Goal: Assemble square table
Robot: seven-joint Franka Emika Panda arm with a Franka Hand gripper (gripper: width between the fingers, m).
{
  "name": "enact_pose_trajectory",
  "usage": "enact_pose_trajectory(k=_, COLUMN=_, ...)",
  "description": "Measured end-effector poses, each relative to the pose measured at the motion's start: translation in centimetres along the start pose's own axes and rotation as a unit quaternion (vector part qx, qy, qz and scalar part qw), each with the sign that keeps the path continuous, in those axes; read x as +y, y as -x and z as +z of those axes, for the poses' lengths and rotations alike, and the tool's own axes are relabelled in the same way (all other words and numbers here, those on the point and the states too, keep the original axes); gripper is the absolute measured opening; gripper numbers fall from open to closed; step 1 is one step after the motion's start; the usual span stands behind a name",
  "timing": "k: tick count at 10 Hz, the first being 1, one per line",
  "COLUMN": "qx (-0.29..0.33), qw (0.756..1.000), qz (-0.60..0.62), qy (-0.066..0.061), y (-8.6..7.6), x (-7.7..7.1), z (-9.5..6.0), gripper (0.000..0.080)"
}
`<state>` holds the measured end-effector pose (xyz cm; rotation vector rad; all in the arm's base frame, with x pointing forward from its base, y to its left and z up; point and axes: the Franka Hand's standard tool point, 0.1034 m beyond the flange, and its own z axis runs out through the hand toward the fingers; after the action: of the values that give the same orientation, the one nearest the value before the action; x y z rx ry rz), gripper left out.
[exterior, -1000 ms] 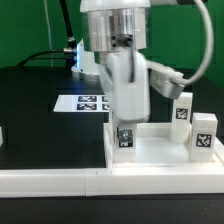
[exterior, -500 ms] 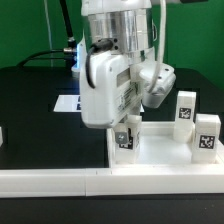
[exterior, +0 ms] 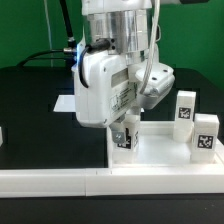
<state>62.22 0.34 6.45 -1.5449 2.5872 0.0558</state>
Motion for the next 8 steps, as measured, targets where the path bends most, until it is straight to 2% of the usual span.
enact_pose_trajectory(k=1, qx=0.000, qw=1.000, qz=0.000, qy=0.000, y=0.0, x=0.0, z=0.0, gripper=0.0501)
enact_pose_trajectory(k=2, qx=0.000, qw=1.000, qz=0.000, qy=0.000, y=0.0, x=0.0, z=0.0, gripper=0.0615)
enact_pose_trajectory(k=3, qx=-0.005, qw=1.000, qz=-0.005, qy=-0.003, y=0.6, x=0.1, z=-0.6, gripper=0.0615)
enact_pose_trajectory(k=5, qx=-0.026, qw=0.999, qz=-0.016, qy=-0.013, y=2.2, x=0.5, z=-3.8, gripper=0.0648)
enact_pose_trajectory(k=7, qx=-0.042, qw=0.999, qz=-0.021, qy=-0.012, y=3.5, x=0.9, z=-6.1, gripper=0.0649)
enact_pose_trajectory(k=8, qx=-0.042, qw=0.999, qz=-0.020, qy=-0.014, y=3.4, x=0.9, z=-5.9, gripper=0.0649)
